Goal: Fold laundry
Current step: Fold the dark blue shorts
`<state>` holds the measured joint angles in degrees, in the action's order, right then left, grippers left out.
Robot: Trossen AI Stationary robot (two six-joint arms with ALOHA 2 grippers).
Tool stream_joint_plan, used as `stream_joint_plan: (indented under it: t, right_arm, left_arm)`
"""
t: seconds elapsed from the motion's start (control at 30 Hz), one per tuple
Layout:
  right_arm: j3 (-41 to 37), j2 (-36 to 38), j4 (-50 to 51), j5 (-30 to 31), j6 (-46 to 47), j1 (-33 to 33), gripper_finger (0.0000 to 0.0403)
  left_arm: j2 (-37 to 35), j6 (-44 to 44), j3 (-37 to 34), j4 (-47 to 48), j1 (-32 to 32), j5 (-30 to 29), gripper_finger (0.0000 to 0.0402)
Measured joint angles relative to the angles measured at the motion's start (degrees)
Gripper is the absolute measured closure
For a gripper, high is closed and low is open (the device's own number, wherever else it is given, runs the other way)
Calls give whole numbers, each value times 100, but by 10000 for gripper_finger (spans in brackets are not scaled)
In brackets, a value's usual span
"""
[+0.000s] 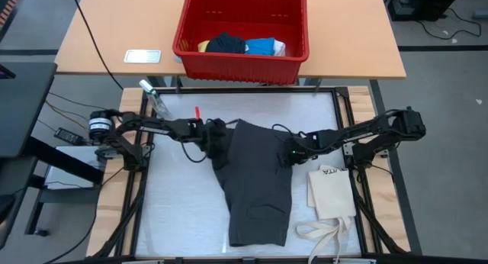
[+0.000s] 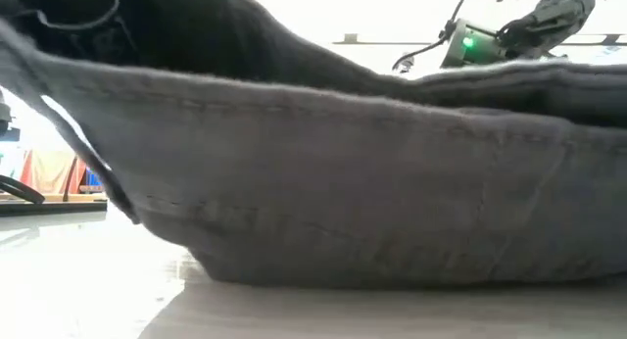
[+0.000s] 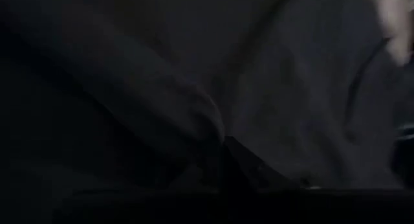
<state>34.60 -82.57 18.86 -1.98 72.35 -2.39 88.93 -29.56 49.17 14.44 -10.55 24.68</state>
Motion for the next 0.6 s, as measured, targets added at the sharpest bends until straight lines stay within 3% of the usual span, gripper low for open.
stream_joint_plan:
  t: [0.13, 0.3, 0.43, 0.6]
  right_arm:
    - [-2, 118, 38, 166, -120, 130, 389]
    - [-4, 593, 46, 478, -236, 210, 389]
    - [-4, 1005, -60, 540, -722, 306, 393]
    - [3, 1236, -608, 216, -1662, 507, 393]
  left_arm:
    - [-598, -201, 5, 33, 78, 1, 398]
    - [-1255, -382, 48, 221, 215, -131, 399]
    - [-1521, -312, 52, 1244, 473, -304, 400]
    - [-1579, 725, -29, 2312, 1002, -614, 400]
